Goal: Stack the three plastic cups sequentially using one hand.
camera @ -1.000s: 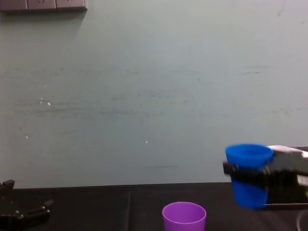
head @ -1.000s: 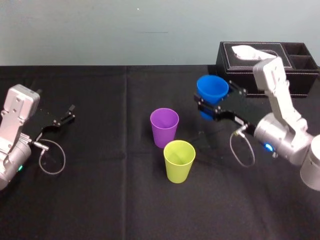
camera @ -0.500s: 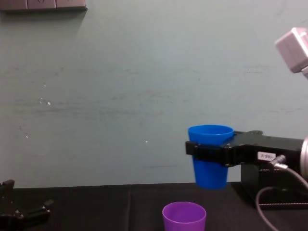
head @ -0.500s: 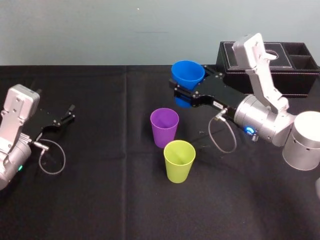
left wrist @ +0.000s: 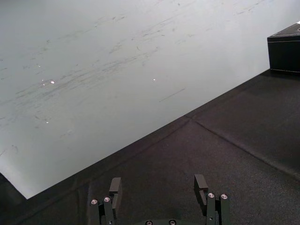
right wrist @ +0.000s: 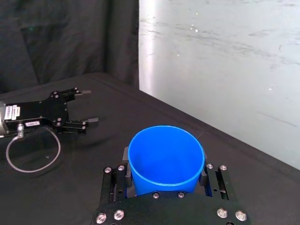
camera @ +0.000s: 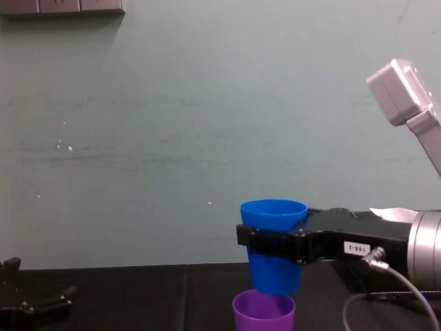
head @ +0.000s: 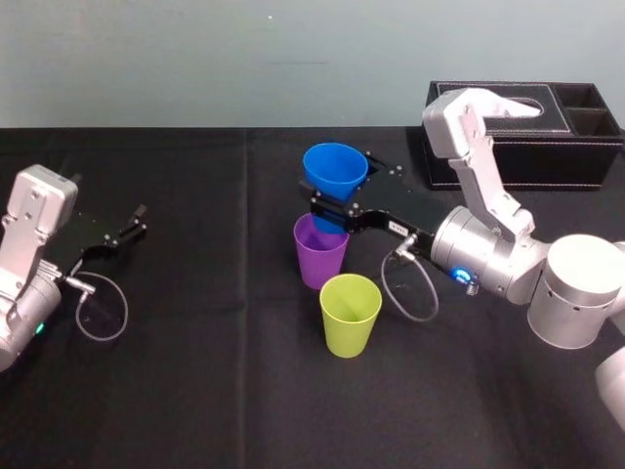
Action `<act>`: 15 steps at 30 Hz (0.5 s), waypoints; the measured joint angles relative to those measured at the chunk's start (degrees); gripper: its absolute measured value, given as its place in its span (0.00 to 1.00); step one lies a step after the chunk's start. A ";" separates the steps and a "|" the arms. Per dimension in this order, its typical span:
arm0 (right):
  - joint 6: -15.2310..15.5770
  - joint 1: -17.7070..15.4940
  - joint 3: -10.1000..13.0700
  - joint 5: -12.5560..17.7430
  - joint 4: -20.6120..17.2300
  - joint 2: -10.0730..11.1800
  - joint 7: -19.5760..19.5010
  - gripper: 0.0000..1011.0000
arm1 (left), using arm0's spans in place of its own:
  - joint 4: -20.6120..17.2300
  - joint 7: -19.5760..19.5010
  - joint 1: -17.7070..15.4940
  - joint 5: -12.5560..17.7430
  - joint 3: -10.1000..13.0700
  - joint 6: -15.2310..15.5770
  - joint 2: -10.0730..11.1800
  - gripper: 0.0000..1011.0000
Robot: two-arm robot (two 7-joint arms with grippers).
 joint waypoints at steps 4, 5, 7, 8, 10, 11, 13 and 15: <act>-0.27 -0.16 -0.48 0.31 0.26 0.02 0.00 0.74 | 0.00 0.00 0.00 0.00 0.00 0.00 0.00 1.00; -0.31 -0.18 -0.57 0.34 0.35 0.02 0.00 0.74 | 0.00 0.00 0.00 0.00 0.00 0.00 0.00 1.00; -0.43 -0.17 -0.84 0.43 0.68 0.02 -0.01 0.74 | 0.00 0.00 0.00 0.00 0.00 0.00 0.00 1.00; -0.47 -0.15 -0.92 0.46 0.79 0.01 -0.03 0.74 | 0.00 0.00 0.00 0.00 0.00 0.00 0.00 1.00; -0.55 -0.07 -1.17 0.50 1.13 -0.03 -0.05 0.74 | 0.00 0.00 0.00 0.00 0.00 0.00 0.00 1.00; -0.57 -0.03 -1.25 0.51 1.28 -0.06 -0.05 0.74 | 0.00 0.00 0.00 0.00 0.00 0.00 0.00 1.00; -0.65 0.13 -1.46 0.51 1.67 -0.13 -0.11 0.74 | 0.00 0.00 0.00 0.00 0.00 0.00 0.00 1.00; -0.73 0.24 -1.59 0.52 1.92 -0.17 -0.13 0.74 | 0.00 0.00 0.00 0.00 0.00 0.00 0.00 1.00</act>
